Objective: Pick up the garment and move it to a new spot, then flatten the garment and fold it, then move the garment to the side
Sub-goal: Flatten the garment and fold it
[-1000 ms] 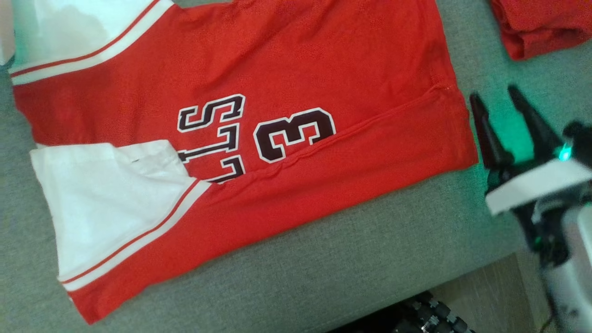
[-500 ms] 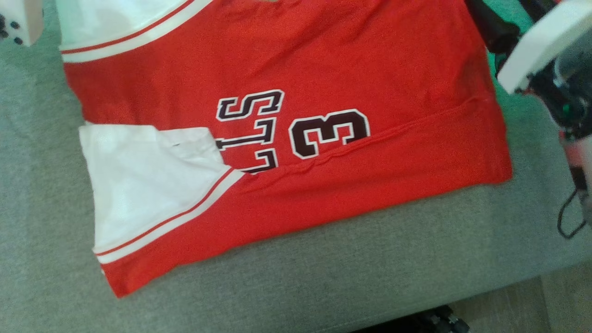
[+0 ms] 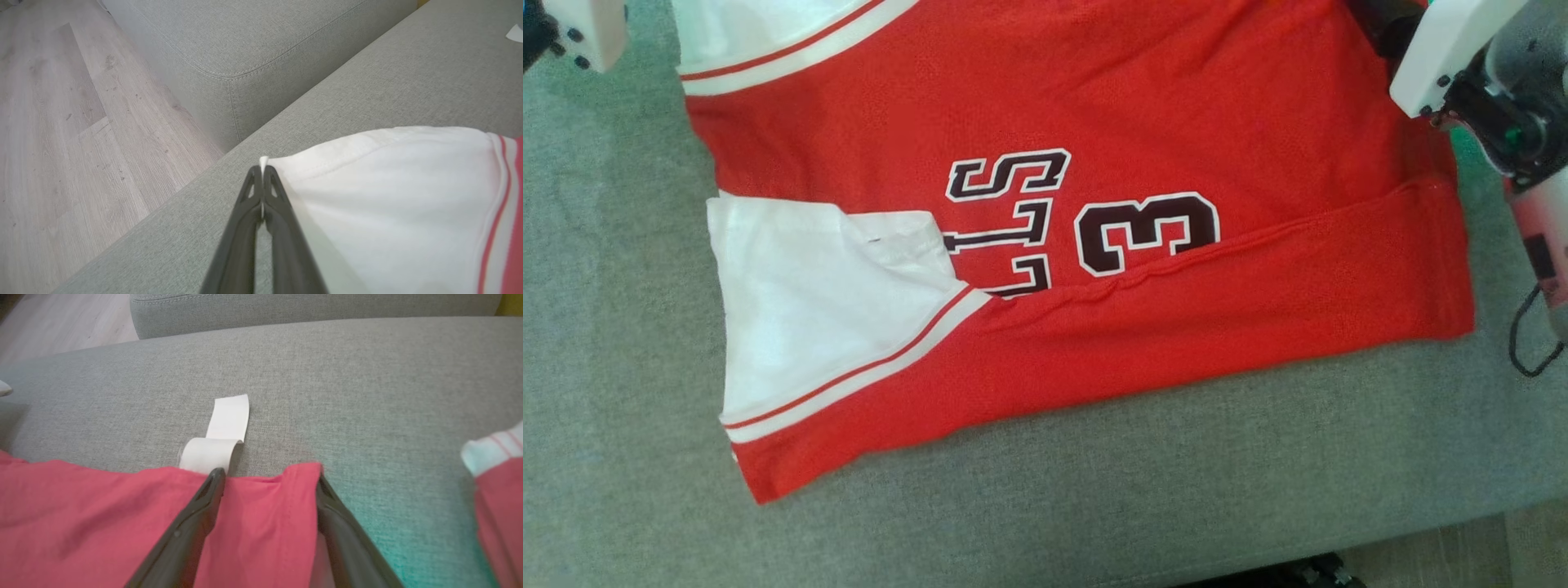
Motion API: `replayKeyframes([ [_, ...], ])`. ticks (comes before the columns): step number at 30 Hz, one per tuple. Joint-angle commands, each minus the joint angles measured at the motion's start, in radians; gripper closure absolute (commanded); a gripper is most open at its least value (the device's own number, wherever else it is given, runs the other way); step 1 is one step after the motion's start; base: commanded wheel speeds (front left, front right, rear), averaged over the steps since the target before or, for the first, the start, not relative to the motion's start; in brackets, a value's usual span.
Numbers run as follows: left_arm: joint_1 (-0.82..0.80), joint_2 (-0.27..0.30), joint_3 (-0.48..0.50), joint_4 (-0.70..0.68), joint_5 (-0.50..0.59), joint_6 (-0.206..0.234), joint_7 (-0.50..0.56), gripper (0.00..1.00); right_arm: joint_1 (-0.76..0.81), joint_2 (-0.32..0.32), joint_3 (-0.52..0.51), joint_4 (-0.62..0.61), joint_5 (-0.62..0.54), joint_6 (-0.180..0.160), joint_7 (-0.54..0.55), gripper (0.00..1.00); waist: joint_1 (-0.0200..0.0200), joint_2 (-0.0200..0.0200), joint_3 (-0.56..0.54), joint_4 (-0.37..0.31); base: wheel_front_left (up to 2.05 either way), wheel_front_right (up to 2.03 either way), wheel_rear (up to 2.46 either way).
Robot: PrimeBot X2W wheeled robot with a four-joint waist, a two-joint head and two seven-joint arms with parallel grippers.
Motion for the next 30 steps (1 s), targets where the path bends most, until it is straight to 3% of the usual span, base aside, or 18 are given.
replayKeyframes([
  [1,-0.061,0.034,0.043,-0.002,-0.006,0.002,-0.009,1.0,-0.006,-0.011,0.008,-0.016,0.011,-0.001,-0.01,0.0,-0.0001,0.0,0.0,0.001,0.0,0.0,0.0],
  [4,-0.071,0.031,0.031,0.004,-0.012,0.002,-0.027,1.0,-0.025,-0.018,0.03,0.007,0.024,-0.001,-0.023,0.0,-0.0001,0.0,0.002,0.007,0.0,0.0,0.0],
  [6,-0.077,0.027,0.024,0.008,-0.014,0.002,-0.039,1.0,-0.04,-0.025,0.04,0.024,0.028,-0.001,-0.036,0.21,-0.0001,0.0,0.004,0.012,0.0,0.0,0.0],
  [7,-0.08,0.025,0.02,0.011,-0.015,0.002,-0.044,1.0,-0.046,-0.029,0.046,0.031,0.03,-0.001,-0.041,0.5,-0.0001,0.0,0.004,0.014,0.0,0.0,0.0],
  [8,-0.082,0.023,0.017,0.014,-0.014,0.002,-0.05,1.0,-0.051,-0.032,0.054,0.038,0.032,-0.001,-0.044,0.67,-0.0001,0.0,0.004,0.016,0.0,0.0,0.0],
  [9,-0.084,0.023,0.014,0.018,-0.013,0.002,-0.056,1.0,-0.055,-0.035,0.063,0.043,0.034,-0.001,-0.044,0.95,-0.0001,0.0,0.004,0.018,0.0,0.0,0.0],
  [10,-0.085,0.023,0.01,0.023,-0.01,0.002,-0.063,1.0,-0.06,-0.039,0.071,0.046,0.037,-0.001,-0.045,1.0,-0.0001,0.0,0.004,0.019,0.0,0.0,0.0],
  [17,-0.101,0.024,-0.002,0.072,0.018,0.002,-0.131,1.0,-0.096,-0.053,0.082,0.084,0.051,-0.001,-0.12,1.0,-0.0001,0.0,-0.004,0.024,0.0,0.0,0.0],
  [22,-0.122,-0.006,0.011,0.146,0.031,0.002,-0.212,1.0,-0.117,-0.056,0.081,0.092,0.087,-0.001,-0.174,1.0,-0.0001,0.0,-0.022,0.037,0.0,0.0,0.0],
  [30,-0.056,-0.06,0.04,0.152,-0.05,0.002,-0.325,1.0,-0.075,-0.104,0.065,0.086,0.18,-0.001,-0.215,1.0,-0.0001,0.0,-0.092,0.08,0.0,0.0,0.0],
])
